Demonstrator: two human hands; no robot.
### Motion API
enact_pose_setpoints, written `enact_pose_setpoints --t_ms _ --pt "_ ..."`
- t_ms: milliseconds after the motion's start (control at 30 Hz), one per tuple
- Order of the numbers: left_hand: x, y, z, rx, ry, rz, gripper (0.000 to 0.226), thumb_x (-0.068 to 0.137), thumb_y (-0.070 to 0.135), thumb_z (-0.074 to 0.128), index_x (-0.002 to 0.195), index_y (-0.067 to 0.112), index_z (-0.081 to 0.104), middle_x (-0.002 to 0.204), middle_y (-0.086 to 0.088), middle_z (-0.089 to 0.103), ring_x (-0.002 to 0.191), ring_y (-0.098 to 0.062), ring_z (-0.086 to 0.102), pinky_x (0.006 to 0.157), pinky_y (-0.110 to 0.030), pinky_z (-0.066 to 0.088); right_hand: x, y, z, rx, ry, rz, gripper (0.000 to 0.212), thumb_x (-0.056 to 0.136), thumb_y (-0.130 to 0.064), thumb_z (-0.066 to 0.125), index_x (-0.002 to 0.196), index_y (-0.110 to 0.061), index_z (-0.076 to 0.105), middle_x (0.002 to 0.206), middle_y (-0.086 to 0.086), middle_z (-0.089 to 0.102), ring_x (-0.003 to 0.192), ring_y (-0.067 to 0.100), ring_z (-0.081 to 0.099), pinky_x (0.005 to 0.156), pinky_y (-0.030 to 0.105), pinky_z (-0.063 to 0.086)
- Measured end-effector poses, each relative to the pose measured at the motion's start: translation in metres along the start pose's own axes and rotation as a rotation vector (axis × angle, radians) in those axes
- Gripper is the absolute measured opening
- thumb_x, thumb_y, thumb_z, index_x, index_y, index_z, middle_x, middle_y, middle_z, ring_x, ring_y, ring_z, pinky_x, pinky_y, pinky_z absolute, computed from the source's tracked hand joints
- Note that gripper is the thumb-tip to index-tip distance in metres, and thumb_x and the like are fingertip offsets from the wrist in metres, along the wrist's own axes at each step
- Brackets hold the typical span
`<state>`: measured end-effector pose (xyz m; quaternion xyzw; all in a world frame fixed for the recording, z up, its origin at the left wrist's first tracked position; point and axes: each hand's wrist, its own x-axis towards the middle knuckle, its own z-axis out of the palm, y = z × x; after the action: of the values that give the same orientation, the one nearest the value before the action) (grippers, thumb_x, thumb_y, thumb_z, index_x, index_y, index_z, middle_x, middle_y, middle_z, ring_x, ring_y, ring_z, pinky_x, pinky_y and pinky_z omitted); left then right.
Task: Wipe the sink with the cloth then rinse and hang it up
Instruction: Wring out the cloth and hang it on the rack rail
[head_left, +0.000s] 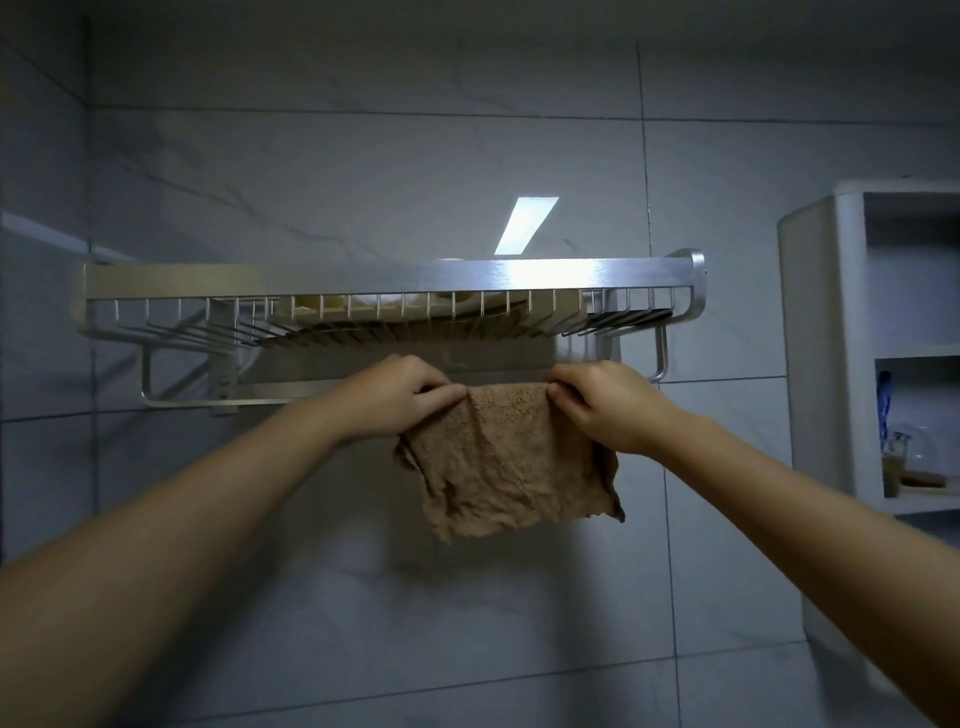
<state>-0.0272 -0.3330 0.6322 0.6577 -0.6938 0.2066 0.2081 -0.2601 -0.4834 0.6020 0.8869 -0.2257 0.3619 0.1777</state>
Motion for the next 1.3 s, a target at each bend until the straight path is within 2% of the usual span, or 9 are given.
enact_pose_setpoints --t_ms 67,200,333,500,633,700,867,1000,1300 --pt "0.001 -0.002 -0.004 -0.025 0.01 -0.032 0.049 0.103 0.048 0.044 0.076 0.017 0.07 0.078 -0.006 0.071 0.074 -0.021 0.064 0.07 -0.037 0.047 0.001 0.003 -0.005 0.012 -0.052 -0.005 0.028 0.104 -0.039 0.041 0.107 -0.023 0.063 0.094 -0.003 0.067 0.086 0.016 0.062 0.079 0.042 0.055" --pt "-0.021 -0.01 -0.001 0.276 0.233 0.097 0.039 0.096 0.057 0.052 0.114 0.027 0.067 0.103 0.009 0.066 0.094 -0.016 0.063 0.073 -0.033 0.048 -0.009 0.014 -0.004 -0.032 0.017 -0.079 0.025 0.102 -0.038 0.045 0.113 -0.023 0.062 0.103 -0.005 0.066 0.094 0.015 0.06 0.081 0.033 0.051" --pt "-0.039 -0.02 0.011 0.319 0.285 0.212 0.039 0.096 0.049 0.058 0.127 0.026 0.063 0.105 0.006 0.068 0.097 -0.018 0.065 0.075 -0.034 0.051 -0.024 0.037 -0.003 -0.152 0.104 -0.077 0.035 0.102 -0.041 0.032 0.113 -0.022 0.059 0.103 -0.001 0.067 0.094 0.019 0.06 0.078 0.028 0.039" --pt "-0.013 0.003 0.011 0.258 0.197 0.102 0.035 0.104 0.041 0.042 0.097 0.025 0.072 0.09 0.005 0.072 0.085 -0.017 0.065 0.066 -0.033 0.041 -0.031 0.036 -0.005 -0.234 0.143 -0.05 0.032 0.1 -0.037 0.039 0.119 -0.019 0.058 0.111 0.003 0.064 0.1 0.022 0.056 0.087 0.038 0.049" --pt "0.012 0.018 0.008 0.069 0.07 -0.004 0.042 0.105 0.034 0.043 0.065 0.028 0.056 0.069 0.007 0.059 0.069 -0.015 0.057 0.06 -0.032 0.037 -0.036 0.017 -0.005 -0.175 0.239 -0.122 0.034 0.097 -0.029 0.049 0.127 -0.016 0.057 0.118 0.001 0.061 0.104 0.02 0.055 0.089 0.036 0.05" --pt "0.016 0.024 0.008 0.02 0.066 -0.058 0.045 0.104 0.031 0.044 0.061 0.027 0.053 0.067 0.006 0.057 0.067 -0.016 0.057 0.057 -0.03 0.034 -0.039 0.01 -0.002 -0.137 0.24 -0.144 0.034 0.098 -0.028 0.05 0.129 -0.016 0.058 0.119 0.001 0.062 0.103 0.02 0.058 0.088 0.036 0.051" --pt "-0.001 0.027 0.013 0.234 0.382 -0.006 0.025 0.099 0.039 0.053 0.105 0.021 0.07 0.096 0.002 0.071 0.091 -0.023 0.066 0.067 -0.032 0.044 -0.038 0.028 -0.004 -0.175 0.266 -0.057 0.024 0.095 -0.016 0.054 0.115 -0.012 0.067 0.1 0.007 0.07 0.086 0.028 0.064 0.076 0.042 0.055" --pt "-0.013 0.029 0.022 0.279 0.411 0.147 0.028 0.096 0.047 0.057 0.104 0.023 0.069 0.098 0.005 0.068 0.09 -0.017 0.064 0.067 -0.03 0.04 -0.042 0.031 -0.007 -0.186 0.241 0.004 0.027 0.094 -0.014 0.057 0.12 -0.015 0.065 0.103 0.006 0.068 0.089 0.025 0.061 0.078 0.038 0.054" --pt "-0.012 0.022 0.021 0.3 0.371 0.111 0.027 0.099 0.041 0.055 0.108 0.023 0.074 0.1 0.005 0.073 0.09 -0.017 0.067 0.067 -0.029 0.041 -0.059 0.027 -0.008 -0.127 0.261 -0.032 0.038 0.095 -0.018 0.055 0.133 -0.015 0.059 0.121 0.004 0.062 0.107 0.024 0.057 0.09 0.036 0.048"
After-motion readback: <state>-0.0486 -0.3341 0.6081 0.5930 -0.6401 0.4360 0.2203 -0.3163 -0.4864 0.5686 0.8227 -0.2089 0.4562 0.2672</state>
